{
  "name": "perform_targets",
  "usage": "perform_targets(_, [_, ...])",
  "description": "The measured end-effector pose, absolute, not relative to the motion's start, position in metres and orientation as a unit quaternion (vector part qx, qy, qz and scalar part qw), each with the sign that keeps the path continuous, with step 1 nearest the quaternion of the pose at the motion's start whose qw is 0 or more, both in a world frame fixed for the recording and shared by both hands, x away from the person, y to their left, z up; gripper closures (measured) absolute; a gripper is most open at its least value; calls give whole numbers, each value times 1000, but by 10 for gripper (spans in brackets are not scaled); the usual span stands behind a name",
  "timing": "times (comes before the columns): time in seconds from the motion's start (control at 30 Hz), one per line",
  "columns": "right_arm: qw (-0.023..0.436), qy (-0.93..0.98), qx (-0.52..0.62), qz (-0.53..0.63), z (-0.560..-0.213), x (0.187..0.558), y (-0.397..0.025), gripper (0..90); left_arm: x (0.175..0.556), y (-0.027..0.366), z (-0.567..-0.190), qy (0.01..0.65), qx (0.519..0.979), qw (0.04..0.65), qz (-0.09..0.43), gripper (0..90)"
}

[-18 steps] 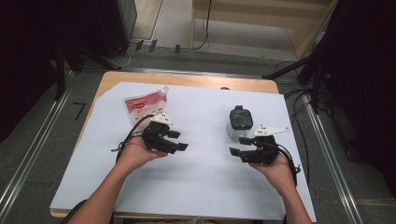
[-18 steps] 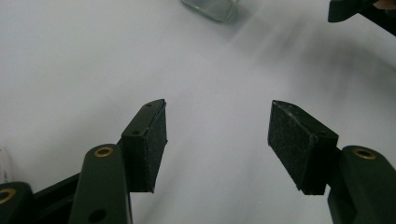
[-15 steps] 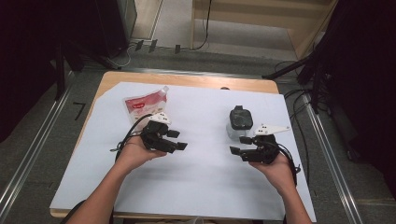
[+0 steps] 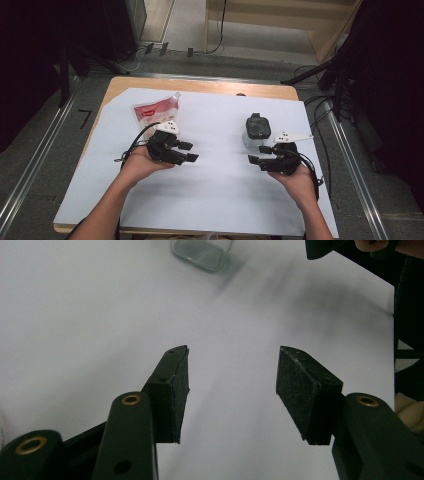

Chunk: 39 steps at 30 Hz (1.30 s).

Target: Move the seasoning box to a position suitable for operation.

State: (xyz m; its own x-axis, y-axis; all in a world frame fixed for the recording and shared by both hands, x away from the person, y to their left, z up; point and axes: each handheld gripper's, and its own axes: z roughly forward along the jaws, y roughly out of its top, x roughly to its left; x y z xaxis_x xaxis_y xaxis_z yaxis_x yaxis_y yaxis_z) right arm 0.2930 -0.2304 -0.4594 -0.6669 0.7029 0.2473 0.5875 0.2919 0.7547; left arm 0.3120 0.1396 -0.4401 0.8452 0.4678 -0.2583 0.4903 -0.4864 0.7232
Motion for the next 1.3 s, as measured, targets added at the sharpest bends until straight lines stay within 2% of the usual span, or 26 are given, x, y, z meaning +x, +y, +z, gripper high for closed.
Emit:
perform_targets(0.13, [69, 801, 402, 438, -459, 292, -231, 384, 316, 140, -441, 289, 859, 422, -28, 425])
perform_targets(0.3, [77, 795, 413, 438, -457, 293, -237, 352, 319, 142, -443, 296, 857, 422, -21, 365])
perform_targets(0.53, [89, 779, 437, 441, -454, 294, -243, 311, 318, 142, -439, 308, 852, 421, -27, 367])
perform_targets(0.73, [122, 749, 470, 451, -452, 299, -249, 180, 317, 141, -436, 304, 858, 414, -24, 360])
perform_targets(0.87, [135, 741, 482, 447, -451, 301, -249, 134, 315, 140, -438, 296, 861, 413, -17, 347])
perform_targets(1.1, [162, 728, 502, 437, -451, 308, -246, 120, 312, 140, -437, 293, 857, 423, -24, 325])
perform_targets(1.17, [163, 727, 504, 437, -452, 312, -244, 91, 311, 139, -437, 292, 858, 421, -27, 325])
perform_targets(1.2, [166, 729, 505, 432, -454, 315, -241, 49, 310, 139, -437, 292, 858, 421, -26, 325])
perform_targets(1.3, [170, 728, 509, 426, -455, 318, -237, 27, 309, 138, -438, 290, 860, 420, -26, 324])
